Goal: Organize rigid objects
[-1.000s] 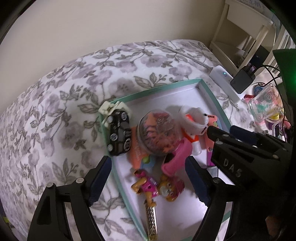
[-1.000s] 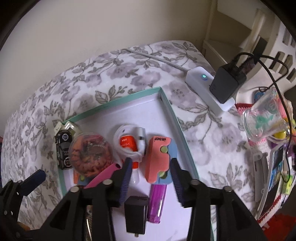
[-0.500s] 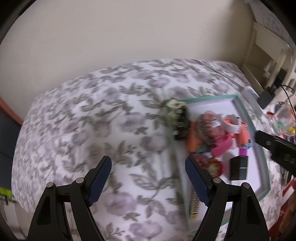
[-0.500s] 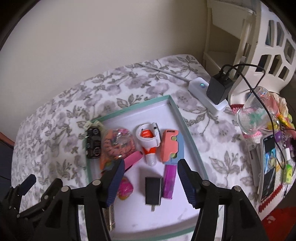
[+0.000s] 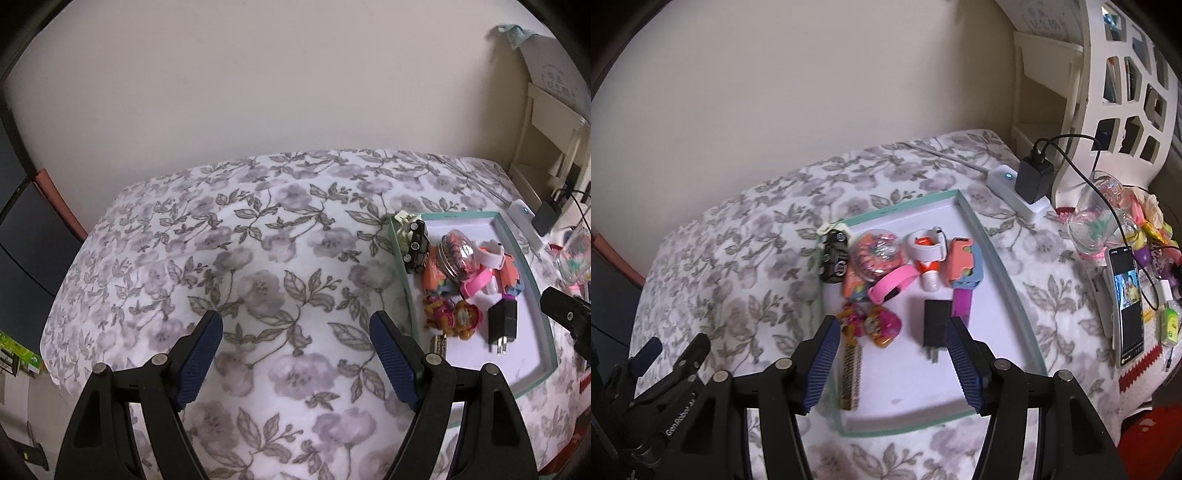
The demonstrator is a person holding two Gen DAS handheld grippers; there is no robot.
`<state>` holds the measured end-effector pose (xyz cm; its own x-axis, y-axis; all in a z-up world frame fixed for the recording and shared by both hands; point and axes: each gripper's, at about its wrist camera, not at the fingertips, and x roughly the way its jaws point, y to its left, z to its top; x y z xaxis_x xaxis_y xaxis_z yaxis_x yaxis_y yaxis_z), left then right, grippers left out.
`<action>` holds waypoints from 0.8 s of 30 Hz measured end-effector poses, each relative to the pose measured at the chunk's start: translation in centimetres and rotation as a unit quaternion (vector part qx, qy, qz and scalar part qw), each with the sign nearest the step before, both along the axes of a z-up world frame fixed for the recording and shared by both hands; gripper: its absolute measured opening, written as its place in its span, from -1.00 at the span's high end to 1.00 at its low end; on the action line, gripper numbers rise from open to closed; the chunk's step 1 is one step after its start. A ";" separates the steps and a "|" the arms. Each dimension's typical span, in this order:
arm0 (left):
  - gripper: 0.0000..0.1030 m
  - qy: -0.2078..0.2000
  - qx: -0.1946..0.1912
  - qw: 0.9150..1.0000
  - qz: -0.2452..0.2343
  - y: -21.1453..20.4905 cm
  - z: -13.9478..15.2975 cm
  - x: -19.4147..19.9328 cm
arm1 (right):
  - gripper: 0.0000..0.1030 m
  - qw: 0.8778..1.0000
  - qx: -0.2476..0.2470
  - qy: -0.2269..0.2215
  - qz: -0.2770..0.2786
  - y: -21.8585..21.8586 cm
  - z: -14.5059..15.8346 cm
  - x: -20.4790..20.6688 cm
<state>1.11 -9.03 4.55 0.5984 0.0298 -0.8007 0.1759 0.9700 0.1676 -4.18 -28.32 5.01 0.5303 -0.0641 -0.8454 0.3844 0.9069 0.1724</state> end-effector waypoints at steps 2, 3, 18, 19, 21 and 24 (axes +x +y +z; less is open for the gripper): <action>-0.60 0.002 0.002 1.000 -0.005 0.3 -0.1 -0.6 | -0.22 1.000 0.005 -0.003 0.001 0.5 0.0 -0.8; -0.60 0.004 0.001 1.000 -0.006 0.4 -0.2 -0.9 | -0.22 1.000 0.005 -0.003 0.002 0.7 -0.1 -1.2; -0.60 0.043 0.011 0.999 0.002 3.0 -2.1 -3.6 | -0.23 1.000 -0.020 -0.012 0.018 3.2 -0.2 -4.7; -0.60 0.043 0.009 0.999 0.000 3.1 -2.1 -3.8 | -0.23 0.999 -0.025 -0.010 0.020 3.3 -0.2 -4.8; -0.60 0.046 0.004 0.999 -0.007 3.2 -2.2 -4.2 | -0.23 0.999 -0.036 -0.006 0.023 3.7 -0.4 -5.0; -0.60 0.044 0.005 0.999 -0.014 3.1 -2.0 -4.7 | -0.23 0.999 -0.037 -0.007 0.022 3.8 -0.5 -5.4</action>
<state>-3.55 -5.93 2.51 0.5262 0.0227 -0.8501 0.2170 0.9630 0.1601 -9.57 -24.55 4.52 0.5457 -0.1025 -0.8317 0.3426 0.9330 0.1098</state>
